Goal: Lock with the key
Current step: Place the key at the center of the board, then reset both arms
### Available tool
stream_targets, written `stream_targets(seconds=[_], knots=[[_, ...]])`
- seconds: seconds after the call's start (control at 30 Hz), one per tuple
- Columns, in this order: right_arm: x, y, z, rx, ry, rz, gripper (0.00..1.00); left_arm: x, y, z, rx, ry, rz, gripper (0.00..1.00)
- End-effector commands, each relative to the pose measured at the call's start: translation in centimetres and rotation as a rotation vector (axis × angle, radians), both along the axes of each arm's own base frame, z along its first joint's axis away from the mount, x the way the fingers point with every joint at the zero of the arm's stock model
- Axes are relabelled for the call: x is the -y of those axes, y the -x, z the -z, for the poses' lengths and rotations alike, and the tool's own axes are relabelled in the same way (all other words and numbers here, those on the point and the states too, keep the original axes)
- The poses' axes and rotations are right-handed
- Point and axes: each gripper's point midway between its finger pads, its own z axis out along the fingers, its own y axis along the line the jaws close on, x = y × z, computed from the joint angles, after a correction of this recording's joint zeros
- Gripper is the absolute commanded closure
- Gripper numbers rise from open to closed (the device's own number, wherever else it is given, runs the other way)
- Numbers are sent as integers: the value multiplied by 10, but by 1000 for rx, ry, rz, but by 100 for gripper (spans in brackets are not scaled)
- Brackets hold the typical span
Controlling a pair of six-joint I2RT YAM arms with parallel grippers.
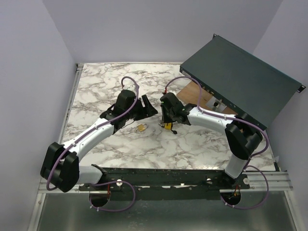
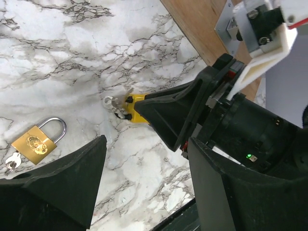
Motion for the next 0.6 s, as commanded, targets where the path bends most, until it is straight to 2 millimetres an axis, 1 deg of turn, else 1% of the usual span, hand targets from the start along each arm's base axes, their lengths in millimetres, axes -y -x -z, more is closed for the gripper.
stream_targets(seconds=[0.0,0.07,0.13,0.2,0.27,0.37,0.47,0.5,0.57], knots=[[-3,-2,-8,1,-7,13,71,-11,6,-10,41,-20,-4,33],[-2,-3,-14,10,-5,17,69,-12,8,-17,56,-19,-1,33],[-1,-3,-22,21,-12,21,65,-15,11,-26,75,-20,0,33],[-1,-3,-34,36,-29,21,58,-18,14,-37,100,-22,3,32],[-2,-3,-50,59,-56,17,49,-23,17,-48,128,-31,4,30],[-3,-1,-79,96,-103,9,35,-29,23,-69,176,-45,13,29],[-4,0,-110,145,-159,3,25,-37,30,-93,230,-63,26,25],[-4,1,-122,164,-180,-2,22,-39,32,-102,253,-67,29,23],[-4,2,-146,204,-222,-9,16,-46,39,-118,292,-75,35,13]])
